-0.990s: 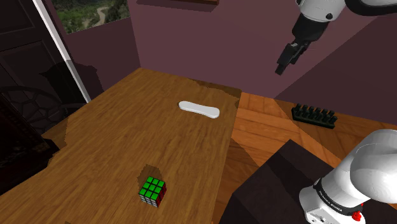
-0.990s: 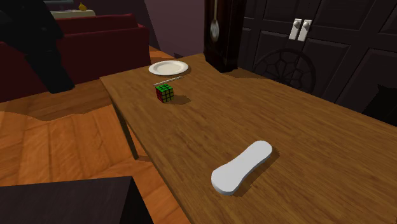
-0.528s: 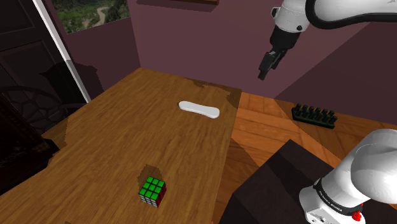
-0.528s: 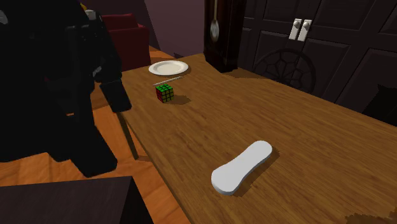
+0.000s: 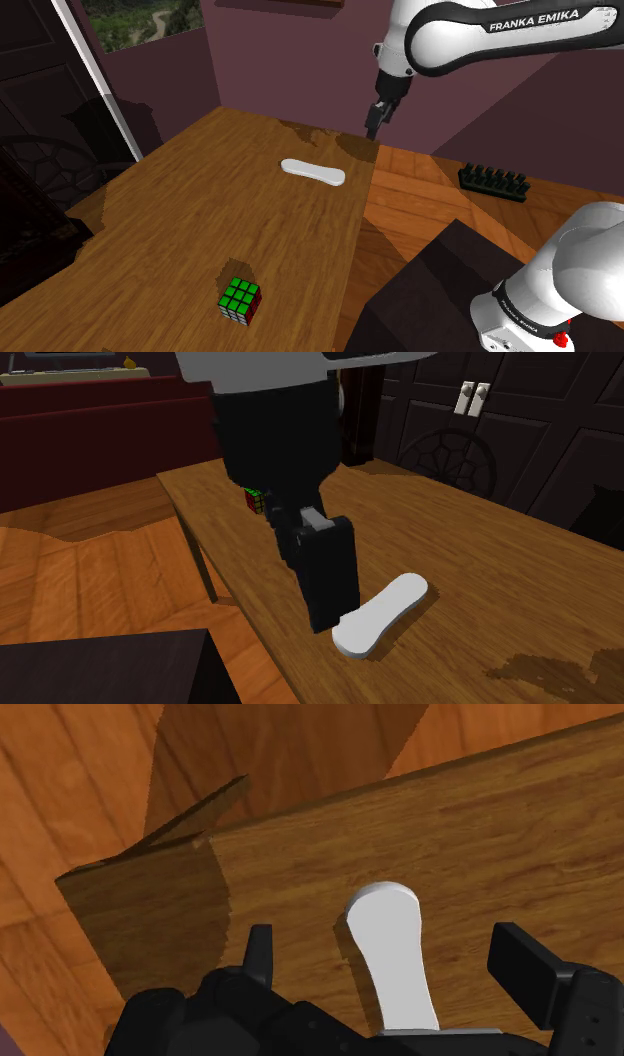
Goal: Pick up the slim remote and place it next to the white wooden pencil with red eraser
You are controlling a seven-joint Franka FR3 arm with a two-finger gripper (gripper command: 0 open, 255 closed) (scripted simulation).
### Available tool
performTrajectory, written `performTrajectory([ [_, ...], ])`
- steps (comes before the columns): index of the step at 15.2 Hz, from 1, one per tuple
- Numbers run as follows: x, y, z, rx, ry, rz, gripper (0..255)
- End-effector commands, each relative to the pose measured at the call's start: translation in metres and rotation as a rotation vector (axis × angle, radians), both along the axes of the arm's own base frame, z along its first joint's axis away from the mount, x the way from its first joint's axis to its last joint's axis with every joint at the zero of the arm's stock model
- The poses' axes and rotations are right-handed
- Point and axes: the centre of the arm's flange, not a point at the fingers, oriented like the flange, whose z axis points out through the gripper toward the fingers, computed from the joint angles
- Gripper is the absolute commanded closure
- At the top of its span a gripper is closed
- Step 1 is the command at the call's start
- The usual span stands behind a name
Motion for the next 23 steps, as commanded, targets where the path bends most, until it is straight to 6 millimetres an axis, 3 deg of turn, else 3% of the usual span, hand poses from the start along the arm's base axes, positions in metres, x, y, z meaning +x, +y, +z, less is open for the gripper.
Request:
performTrajectory([
  [1,0.019,0.008,-0.015,0.003,0.012,0.031,0],
  [16,0.152,0.087,-0.146,0.026,0.104,0.251,0],
  [23,0.158,0.091,-0.184,0.027,0.108,0.261,0],
])
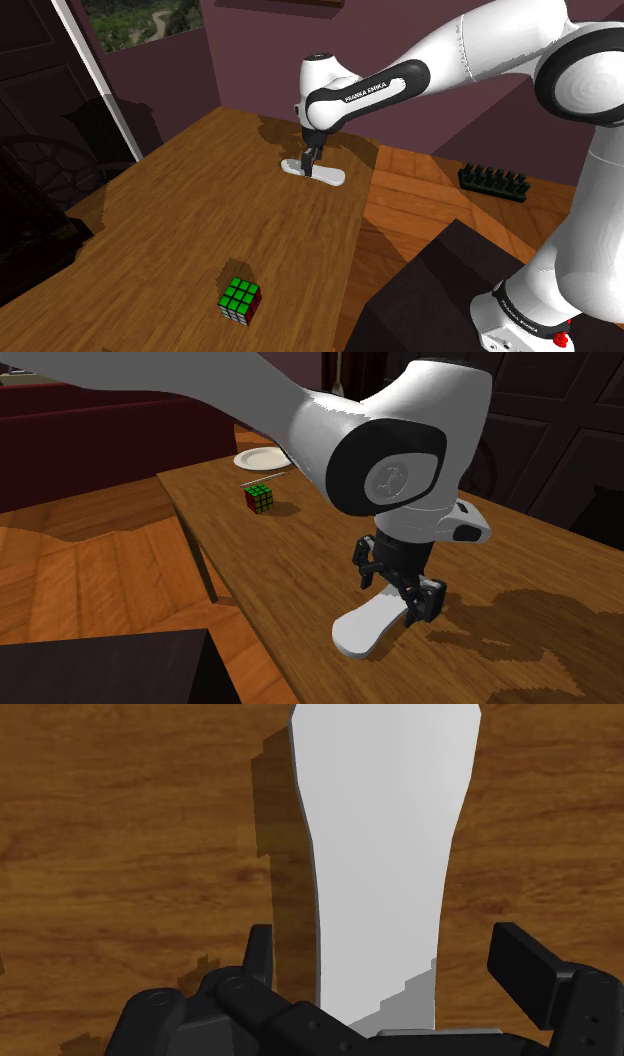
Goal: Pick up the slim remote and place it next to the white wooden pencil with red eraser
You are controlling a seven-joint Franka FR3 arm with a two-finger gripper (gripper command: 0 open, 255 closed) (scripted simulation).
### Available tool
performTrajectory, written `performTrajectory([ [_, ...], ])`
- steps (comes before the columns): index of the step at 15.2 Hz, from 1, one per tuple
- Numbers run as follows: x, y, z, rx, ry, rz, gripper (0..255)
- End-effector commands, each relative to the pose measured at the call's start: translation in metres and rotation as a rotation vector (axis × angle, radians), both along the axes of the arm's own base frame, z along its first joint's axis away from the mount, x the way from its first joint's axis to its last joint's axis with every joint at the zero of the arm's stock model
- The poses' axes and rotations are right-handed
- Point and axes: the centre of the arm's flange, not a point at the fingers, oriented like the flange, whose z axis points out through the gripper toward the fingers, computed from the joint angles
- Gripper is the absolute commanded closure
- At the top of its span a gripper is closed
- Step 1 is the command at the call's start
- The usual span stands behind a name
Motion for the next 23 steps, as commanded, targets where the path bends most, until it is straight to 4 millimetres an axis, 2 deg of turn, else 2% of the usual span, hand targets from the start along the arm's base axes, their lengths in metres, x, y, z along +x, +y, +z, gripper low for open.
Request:
performTrajectory([
  [1,0.0,0.001,-0.012,0.0,0.0,0.0,0],
  [9,0.0,0.001,-0.015,0.0,0.0,0.0,0],
  [10,0.0,0.001,-0.015,0.0,0.0,0.0,255],
  [19,0.0,0.001,-0.015,0.0,0.0,0.0,255],
  [23,0.0,0.001,0.006,0.0,0.0,0.0,255],
])
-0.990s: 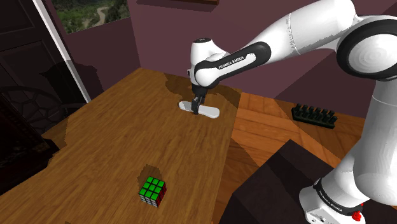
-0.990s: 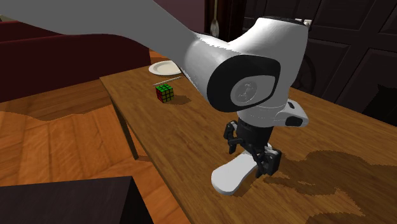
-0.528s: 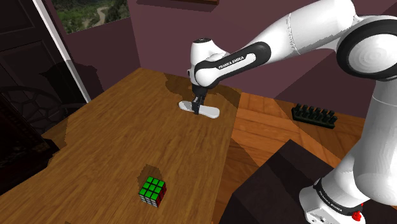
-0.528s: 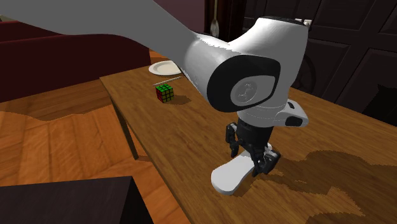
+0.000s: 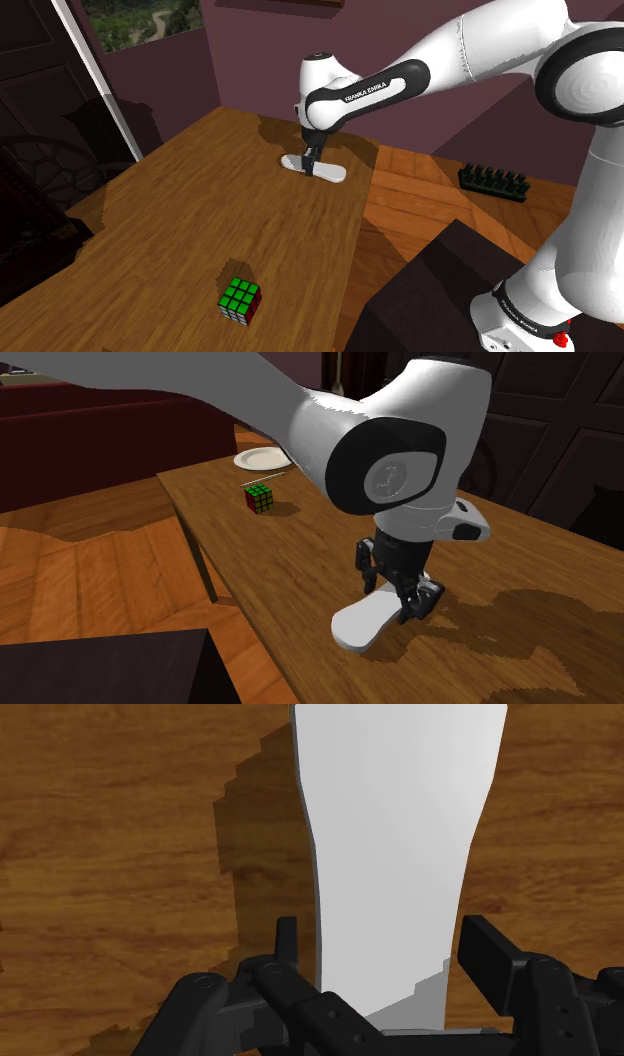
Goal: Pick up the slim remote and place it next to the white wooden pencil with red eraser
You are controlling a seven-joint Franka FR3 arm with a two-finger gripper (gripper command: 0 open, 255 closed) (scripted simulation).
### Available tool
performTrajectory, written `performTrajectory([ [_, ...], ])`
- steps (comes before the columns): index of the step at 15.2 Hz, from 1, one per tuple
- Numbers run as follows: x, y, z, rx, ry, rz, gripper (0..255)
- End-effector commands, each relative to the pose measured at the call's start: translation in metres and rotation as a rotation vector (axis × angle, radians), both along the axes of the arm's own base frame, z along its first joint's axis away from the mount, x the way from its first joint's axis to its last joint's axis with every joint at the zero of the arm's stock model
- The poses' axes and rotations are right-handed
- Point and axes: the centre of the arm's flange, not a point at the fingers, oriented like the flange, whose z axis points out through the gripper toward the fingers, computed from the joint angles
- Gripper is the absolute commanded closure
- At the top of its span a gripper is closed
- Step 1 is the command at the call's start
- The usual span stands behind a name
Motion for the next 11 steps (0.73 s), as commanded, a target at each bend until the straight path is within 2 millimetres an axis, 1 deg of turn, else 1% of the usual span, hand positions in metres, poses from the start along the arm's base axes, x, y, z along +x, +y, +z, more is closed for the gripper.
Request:
performTrajectory([
  [1,0.0,0.0,0.011,0.0,0.0,0.0,255],
  [11,0.0,0.0,0.063,0.0,0.0,0.0,255],
])
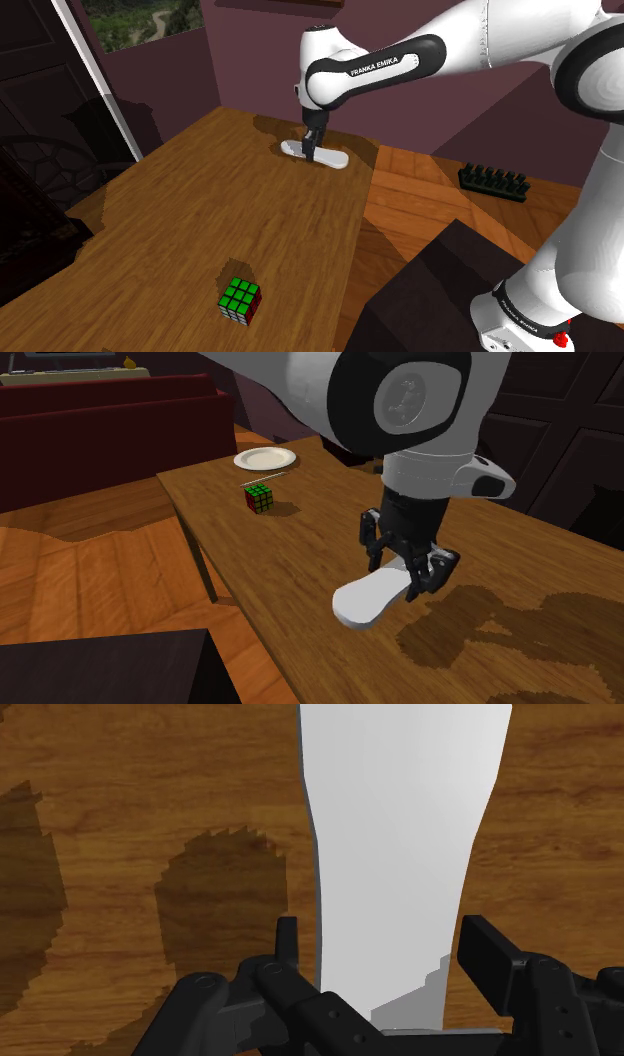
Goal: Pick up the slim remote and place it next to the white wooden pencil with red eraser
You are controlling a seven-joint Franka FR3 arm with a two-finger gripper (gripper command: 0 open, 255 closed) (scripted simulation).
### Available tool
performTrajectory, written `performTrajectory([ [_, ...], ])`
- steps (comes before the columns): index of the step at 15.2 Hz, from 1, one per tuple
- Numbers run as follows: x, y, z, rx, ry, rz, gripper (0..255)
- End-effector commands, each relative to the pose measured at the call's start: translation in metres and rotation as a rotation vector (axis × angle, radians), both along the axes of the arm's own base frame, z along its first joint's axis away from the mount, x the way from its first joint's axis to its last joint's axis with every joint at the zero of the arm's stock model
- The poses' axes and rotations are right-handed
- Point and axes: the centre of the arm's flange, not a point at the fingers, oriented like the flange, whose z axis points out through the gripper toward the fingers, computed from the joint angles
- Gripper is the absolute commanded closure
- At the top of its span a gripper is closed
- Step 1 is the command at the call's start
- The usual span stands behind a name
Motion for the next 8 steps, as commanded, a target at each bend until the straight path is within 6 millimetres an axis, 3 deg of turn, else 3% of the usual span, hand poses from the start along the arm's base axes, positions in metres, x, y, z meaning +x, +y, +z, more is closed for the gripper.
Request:
performTrajectory([
  [1,0.0,-0.001,0.011,0.0,0.0,0.0,255],
  [2,0.0,-0.001,0.013,0.0,0.0,0.0,255],
  [8,-0.055,0.056,0.013,0.0,0.0,0.0,255],
])
